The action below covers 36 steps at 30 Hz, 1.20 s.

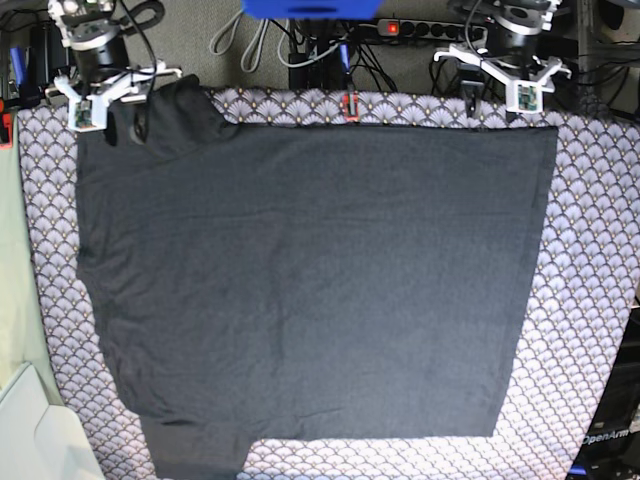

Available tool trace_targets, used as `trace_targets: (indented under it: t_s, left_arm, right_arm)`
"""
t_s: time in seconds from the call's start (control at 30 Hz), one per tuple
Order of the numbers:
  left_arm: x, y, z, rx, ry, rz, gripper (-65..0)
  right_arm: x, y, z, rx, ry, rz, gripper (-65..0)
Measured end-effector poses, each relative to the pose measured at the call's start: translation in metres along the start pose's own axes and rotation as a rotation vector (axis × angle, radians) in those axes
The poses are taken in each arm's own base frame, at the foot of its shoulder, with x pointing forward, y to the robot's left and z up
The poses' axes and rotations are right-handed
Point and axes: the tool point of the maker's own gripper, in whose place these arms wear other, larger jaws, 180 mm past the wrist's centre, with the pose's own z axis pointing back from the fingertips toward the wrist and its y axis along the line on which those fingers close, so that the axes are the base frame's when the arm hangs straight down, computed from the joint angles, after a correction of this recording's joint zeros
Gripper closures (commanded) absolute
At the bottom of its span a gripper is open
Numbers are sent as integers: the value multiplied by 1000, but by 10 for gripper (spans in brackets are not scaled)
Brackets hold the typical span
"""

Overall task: Fold the T-shirt properly
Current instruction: 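Move both grippers down to the shirt's shoulder corners and grasp them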

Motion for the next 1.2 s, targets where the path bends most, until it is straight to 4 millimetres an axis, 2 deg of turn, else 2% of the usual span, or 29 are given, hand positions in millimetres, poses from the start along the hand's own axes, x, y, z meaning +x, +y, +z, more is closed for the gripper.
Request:
trace_targets:
  t_s: [0.07,0.13,0.2,0.3,0.5,0.67,0.9,1.1,1.2]
  left_arm:
    - [0,0,0,0,0,0,-335]
    - [0,0,0,0,-1,-1,-335]
    - [0,0,0,1,0,0,-335]
    - [-2,2,1,4,5,0,-335]
    - [-3,14,4,68,4,39,-335]
    - [-3,17,5,78,2,43,-335]
    - [-8,17,8,75,17,43,-335]
    - [-8,17,8,76,17,42,-335]
    - [-8,16,8,78,15,51,-335]
  right_arm:
    - [3,-1,-1,9,-13,-65,-271]
    - [-2,-5,-4,26,12,-134,-271]
    - [-7,-21,-7,11,59,-195,-271]
    - [-2,-45,-14,-24,88,-276,-271]
    - [9,-78,-24,10,118,-337,-271]
    - [-4,-89,-35,51,194,-356,-271]
    - [-40,-109,-51,43,300,-424,-271]
    - [-58,-116,-51,37,342,-445,-271]
    - [-60,-117,-50,35,347,-449,-271]
